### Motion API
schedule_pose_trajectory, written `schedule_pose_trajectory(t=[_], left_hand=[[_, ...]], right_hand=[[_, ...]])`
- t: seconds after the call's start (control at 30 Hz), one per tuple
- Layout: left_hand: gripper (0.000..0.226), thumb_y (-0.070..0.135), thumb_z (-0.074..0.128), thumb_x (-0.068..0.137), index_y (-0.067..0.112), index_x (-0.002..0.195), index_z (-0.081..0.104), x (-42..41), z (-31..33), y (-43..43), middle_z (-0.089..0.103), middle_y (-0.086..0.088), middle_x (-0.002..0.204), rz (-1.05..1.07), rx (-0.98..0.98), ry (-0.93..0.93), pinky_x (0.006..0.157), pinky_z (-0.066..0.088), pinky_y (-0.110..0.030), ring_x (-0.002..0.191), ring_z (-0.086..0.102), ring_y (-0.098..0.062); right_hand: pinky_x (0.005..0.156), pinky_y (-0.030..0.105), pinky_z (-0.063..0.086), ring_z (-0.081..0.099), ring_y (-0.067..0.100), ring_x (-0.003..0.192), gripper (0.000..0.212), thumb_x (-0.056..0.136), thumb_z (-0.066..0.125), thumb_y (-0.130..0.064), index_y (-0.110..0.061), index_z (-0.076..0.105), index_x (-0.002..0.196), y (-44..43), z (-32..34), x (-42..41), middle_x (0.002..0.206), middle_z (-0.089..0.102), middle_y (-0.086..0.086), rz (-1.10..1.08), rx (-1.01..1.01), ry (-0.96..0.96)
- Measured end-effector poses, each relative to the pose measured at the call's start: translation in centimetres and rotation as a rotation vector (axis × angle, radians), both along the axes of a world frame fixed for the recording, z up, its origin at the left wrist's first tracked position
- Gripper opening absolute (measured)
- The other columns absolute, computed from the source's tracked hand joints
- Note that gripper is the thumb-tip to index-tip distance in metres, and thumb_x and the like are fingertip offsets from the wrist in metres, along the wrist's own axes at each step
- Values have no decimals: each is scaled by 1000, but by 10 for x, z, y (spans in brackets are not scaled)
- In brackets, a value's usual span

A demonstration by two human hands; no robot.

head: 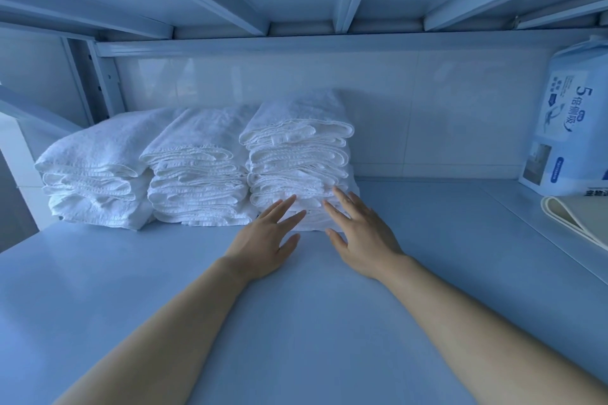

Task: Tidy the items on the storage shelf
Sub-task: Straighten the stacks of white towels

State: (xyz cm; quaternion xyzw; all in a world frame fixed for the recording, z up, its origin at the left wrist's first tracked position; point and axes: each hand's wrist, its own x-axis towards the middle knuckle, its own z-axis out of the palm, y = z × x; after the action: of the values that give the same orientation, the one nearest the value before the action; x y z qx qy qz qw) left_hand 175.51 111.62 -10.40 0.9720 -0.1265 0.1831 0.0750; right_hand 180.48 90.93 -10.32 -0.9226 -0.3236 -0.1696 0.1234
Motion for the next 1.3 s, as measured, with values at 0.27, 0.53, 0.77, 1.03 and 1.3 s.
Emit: schedule_pose_trajectory(t=[0.27, 0.53, 0.77, 1.03, 1.3], left_hand=[[55, 48, 32, 97, 33, 148, 19, -2, -5, 3, -10, 18, 156, 18, -47, 161, 114, 25, -36, 145, 6, -9], [61, 58, 21, 95, 39, 147, -3, 11, -7, 5, -20, 24, 151, 79, 13, 265, 119, 9, -36, 145, -5, -11], [59, 57, 24, 94, 38, 148, 7, 5, -4, 0, -12, 23, 154, 83, -18, 185, 117, 16, -36, 145, -1, -8], [50, 49, 35, 95, 34, 143, 32, -9, 2, 0, 19, 12, 155, 71, -41, -72, 106, 33, -34, 143, 17, -11], [37, 41, 43, 93, 33, 129, 50, -1, 27, -16, 48, 12, 133, 54, -200, -202, 82, 48, -30, 118, 48, -12]], right_hand=[[110, 36, 29, -20, 6, 142, 56, 97, 22, -53, -33, 14, 148, 0, -1, 0, 155, -14, -21, 55, -86, 67], [111, 33, 24, -23, 4, 140, 64, 95, 18, -58, -27, 10, 150, 4, 2, 10, 153, -19, -21, 27, -152, 61], [112, 32, 21, -23, -1, 138, 62, 95, 17, -58, -31, 8, 149, 1, -6, 9, 153, -18, -22, 18, -98, 71], [110, 30, 28, 0, 0, 143, 53, 98, 27, -47, -30, 20, 147, -4, -5, 2, 156, 0, -19, 42, 72, 7], [101, 30, 38, 29, 9, 135, 48, 96, 40, -39, -25, 35, 141, -29, 23, 2, 149, 31, -12, -43, 203, -69]])
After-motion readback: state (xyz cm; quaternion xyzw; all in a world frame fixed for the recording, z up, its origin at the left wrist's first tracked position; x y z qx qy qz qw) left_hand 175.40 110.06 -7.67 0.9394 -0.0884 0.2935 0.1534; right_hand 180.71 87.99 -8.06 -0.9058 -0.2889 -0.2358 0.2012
